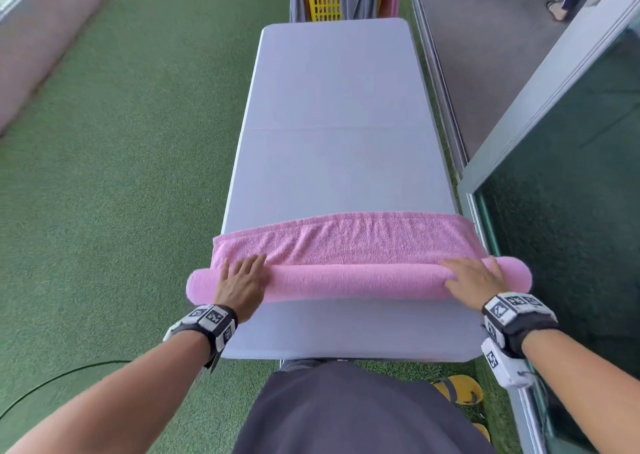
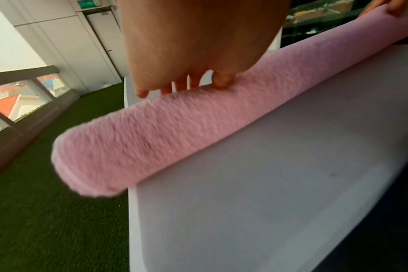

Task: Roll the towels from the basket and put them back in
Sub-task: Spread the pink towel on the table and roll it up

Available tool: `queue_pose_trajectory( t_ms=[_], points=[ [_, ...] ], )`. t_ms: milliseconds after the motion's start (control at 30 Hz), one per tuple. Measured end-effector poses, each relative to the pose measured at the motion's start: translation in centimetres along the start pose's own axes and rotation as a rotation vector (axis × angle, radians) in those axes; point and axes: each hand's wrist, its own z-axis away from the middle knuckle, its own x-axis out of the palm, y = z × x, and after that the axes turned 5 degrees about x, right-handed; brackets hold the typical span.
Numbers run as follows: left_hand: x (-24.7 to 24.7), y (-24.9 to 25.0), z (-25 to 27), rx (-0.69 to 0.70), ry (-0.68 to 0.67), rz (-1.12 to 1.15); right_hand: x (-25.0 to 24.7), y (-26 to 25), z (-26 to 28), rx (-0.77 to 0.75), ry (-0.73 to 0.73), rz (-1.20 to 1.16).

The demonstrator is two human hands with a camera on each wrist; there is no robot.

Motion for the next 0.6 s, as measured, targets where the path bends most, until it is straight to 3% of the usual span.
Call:
queue_pose_trajectory(
  t_ms=[67, 133, 233, 367, 467, 600],
  points=[
    [0.1, -0.1, 0.2, -0.02, -0.038, 0.028, 0.4, 0.0, -0.3, 0.011, 0.096, -0.045],
    [0.9, -0.2, 1.2, 0.015, -0.113, -0.028, 1.7, 0.3, 0.2, -0.019, 0.048, -0.022],
    [2.1, -0.3, 3.0, 0.06, -0.086, -0.069, 3.7, 0.7, 2.0, -0.049, 0.005, 0.113],
    [2.2, -0.5, 3.2, 0.082, -0.038, -0.078, 3.0, 0.5, 2.3, -0.023, 0.016, 0.104],
    [0.5, -0.6, 1.4, 0.063, -0.097, -0.114, 1.3, 0.4, 0.8, -0.02, 0.008, 0.071],
    [-0.5, -0.9, -0.5, -0.02, -0.052, 0.032, 0.8, 0.0, -0.8, 0.007, 0.134, -0.049]
  ],
)
